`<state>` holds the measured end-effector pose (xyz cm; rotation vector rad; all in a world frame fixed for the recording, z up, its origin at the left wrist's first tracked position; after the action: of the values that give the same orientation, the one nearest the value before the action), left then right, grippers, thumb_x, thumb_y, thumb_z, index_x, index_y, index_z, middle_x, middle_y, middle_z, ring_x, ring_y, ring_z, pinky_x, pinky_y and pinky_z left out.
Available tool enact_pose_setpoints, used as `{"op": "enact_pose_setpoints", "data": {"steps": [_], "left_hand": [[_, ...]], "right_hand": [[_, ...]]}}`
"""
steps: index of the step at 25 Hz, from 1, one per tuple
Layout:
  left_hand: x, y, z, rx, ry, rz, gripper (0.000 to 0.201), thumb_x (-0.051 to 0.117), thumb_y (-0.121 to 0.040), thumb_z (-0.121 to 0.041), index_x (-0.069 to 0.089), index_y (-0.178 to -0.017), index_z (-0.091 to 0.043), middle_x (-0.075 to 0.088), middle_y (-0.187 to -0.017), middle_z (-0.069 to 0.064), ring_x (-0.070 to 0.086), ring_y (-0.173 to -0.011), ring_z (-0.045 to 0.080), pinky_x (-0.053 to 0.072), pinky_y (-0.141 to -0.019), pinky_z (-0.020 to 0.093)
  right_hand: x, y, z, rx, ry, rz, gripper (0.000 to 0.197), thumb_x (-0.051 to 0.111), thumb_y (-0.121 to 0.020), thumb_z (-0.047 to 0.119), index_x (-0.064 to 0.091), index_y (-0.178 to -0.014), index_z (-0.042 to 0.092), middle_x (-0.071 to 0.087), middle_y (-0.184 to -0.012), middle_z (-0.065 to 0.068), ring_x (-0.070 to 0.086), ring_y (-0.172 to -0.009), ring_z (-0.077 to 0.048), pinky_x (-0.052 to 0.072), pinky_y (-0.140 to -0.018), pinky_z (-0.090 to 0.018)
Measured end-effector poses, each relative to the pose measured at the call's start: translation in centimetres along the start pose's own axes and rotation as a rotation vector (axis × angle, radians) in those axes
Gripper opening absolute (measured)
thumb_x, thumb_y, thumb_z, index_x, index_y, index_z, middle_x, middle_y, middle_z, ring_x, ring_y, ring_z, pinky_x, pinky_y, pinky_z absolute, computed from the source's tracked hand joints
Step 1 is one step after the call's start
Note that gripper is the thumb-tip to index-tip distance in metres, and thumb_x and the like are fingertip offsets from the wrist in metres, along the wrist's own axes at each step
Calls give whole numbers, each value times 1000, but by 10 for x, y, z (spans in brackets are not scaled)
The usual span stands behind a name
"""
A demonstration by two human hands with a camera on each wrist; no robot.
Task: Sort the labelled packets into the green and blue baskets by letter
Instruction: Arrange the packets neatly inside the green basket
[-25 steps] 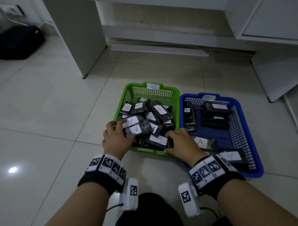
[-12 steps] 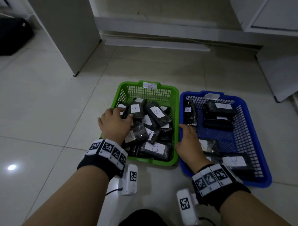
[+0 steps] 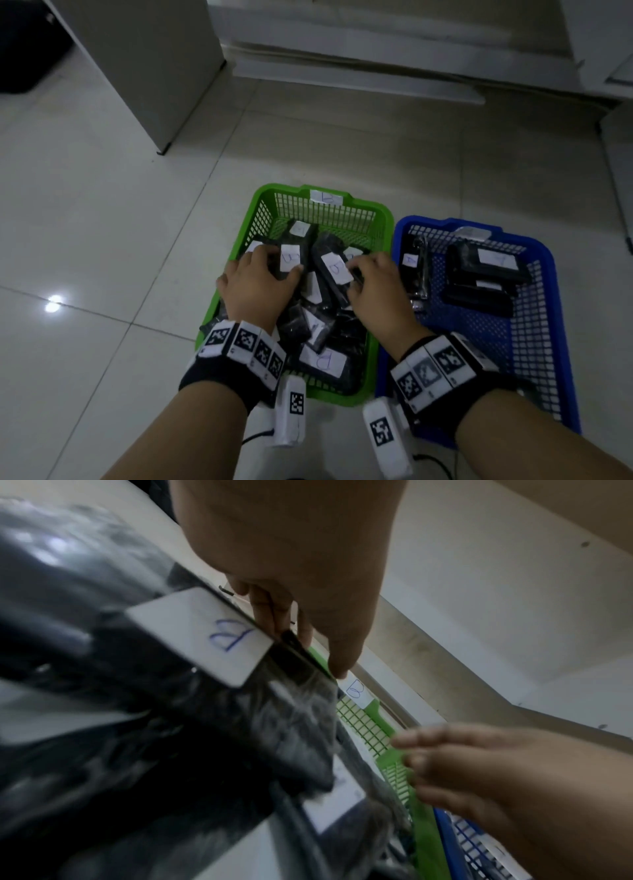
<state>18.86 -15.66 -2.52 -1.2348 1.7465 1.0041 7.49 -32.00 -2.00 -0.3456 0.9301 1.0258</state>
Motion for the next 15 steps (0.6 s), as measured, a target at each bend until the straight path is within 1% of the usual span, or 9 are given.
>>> {"op": "enact_pose_setpoints", "data": {"steps": [2,4,5,6,7,8,11,13,15], "left_hand": [[3,-5,-2,-9,26,81,60,63,-70,-61,45,-121,-36,64,-116,-4,51,-116,27,32,-101,46],[3,-6,-3,-6,44,121,62,65,-71,-54,43,-126,-35,66,-114,-4,55,-113,25,37,-100,45],[0,-7,-3,2,53,111,58,64,-74,-50,45,-126,-34,66,-112,-4,57,-111,25,39,-98,43],[-5,-9,-5,6,78,94,51,61,-78,-46,48,-125,-33,67,-110,-4,59,-108,24,41,-94,40],[-10,-12,-5,5,129,68,43,59,-81,-40,52,-123,-31,68,-108,-3,61,-104,24,44,-90,37],[-16,-20,-6,-10,191,50,36,57,-84,-35,56,-120,-29,68,-107,0,62,-100,24,47,-87,34],[-23,-44,-11,-41,314,30,29,55,-89,-23,60,-118,-20,65,-112,9,60,-100,26,40,-79,23],[-17,-68,-20,-41,325,63,32,55,-90,-20,58,-121,-17,66,-113,9,61,-101,26,37,-76,21],[-1,-87,-27,-29,290,153,35,57,-89,-20,56,-123,-16,67,-112,9,62,-100,27,37,-73,21]], "right_hand": [[12,-25,5,33,-2,124,47,53,-91,16,43,-136,18,42,-134,-7,38,-127,-25,36,-106,-35],[25,-40,2,126,6,251,65,61,-89,23,29,-145,19,41,-140,-9,39,-130,-29,39,-105,-40],[29,-45,0,157,12,277,72,66,-85,25,27,-146,19,42,-140,-10,42,-129,-30,41,-104,-41],[31,-47,-2,174,12,276,76,71,-81,24,30,-144,16,45,-137,-12,45,-125,-31,43,-102,-41],[32,-49,-5,184,0,254,73,74,-77,23,36,-139,14,49,-132,-13,48,-121,-32,45,-99,-40],[31,-54,-7,202,-19,239,64,74,-76,21,43,-132,11,53,-126,-15,52,-116,-33,47,-94,-40],[26,-66,-8,242,-47,214,31,63,-86,25,55,-110,7,57,-109,-17,58,-98,-34,47,-79,-35],[15,-85,-5,235,-82,118,19,57,-90,28,56,-92,9,56,-94,-15,56,-83,-31,40,-64,-30],[6,-100,-2,217,-105,51,24,56,-91,27,49,-76,11,50,-81,-13,52,-72,-29,31,-55,-28]]}}
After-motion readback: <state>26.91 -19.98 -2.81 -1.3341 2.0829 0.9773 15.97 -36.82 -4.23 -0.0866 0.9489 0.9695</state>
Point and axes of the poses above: each hand's wrist, its own y-axis away from the middle knuckle, its own x-axis out of the palm, z = x × y, the point moved 6 cm from there along -y, towards the middle knuckle
